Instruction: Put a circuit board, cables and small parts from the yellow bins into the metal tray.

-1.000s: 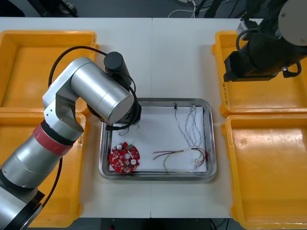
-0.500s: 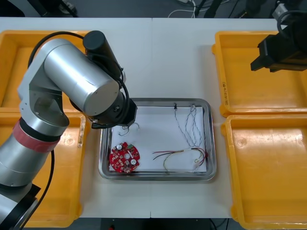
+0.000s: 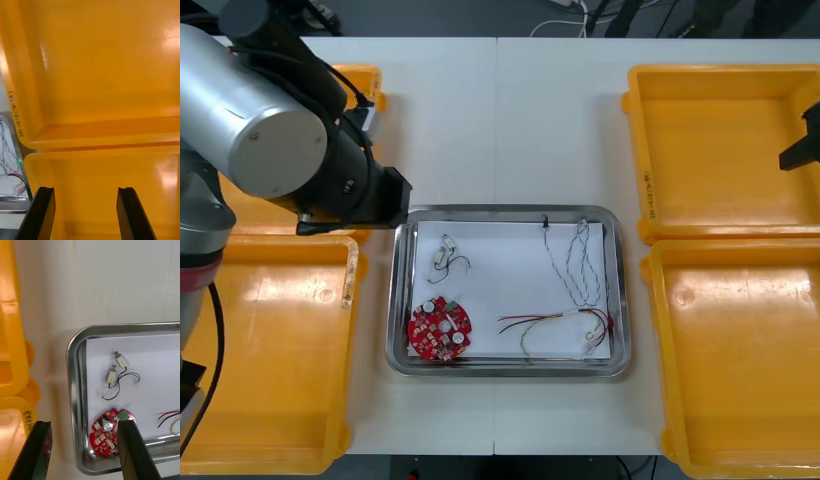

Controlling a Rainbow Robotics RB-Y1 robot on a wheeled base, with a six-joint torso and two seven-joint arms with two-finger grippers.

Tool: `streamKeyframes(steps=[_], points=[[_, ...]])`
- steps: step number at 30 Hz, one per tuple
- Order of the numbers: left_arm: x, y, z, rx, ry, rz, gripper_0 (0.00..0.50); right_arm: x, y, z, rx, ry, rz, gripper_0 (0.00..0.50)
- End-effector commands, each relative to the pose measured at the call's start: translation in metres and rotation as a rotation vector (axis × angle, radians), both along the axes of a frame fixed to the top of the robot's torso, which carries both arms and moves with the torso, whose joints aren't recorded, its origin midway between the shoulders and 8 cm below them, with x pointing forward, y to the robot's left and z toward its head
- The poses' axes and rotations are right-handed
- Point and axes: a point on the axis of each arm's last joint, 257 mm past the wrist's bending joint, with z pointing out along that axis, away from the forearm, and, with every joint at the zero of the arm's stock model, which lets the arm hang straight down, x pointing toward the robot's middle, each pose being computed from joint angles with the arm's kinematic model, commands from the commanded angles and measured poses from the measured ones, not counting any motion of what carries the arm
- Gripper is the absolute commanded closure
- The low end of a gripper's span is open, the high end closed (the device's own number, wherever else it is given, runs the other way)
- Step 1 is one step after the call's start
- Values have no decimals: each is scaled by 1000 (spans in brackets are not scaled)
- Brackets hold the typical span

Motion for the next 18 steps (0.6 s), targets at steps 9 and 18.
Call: streamKeyframes(steps=[9, 18], points=[[9, 68, 64, -57, -79, 152, 0, -37, -72, -21, -64, 48, -70, 23], [0, 106, 75, -43, -74, 164, 0, -56, -86, -51, -114, 104, -70, 23]])
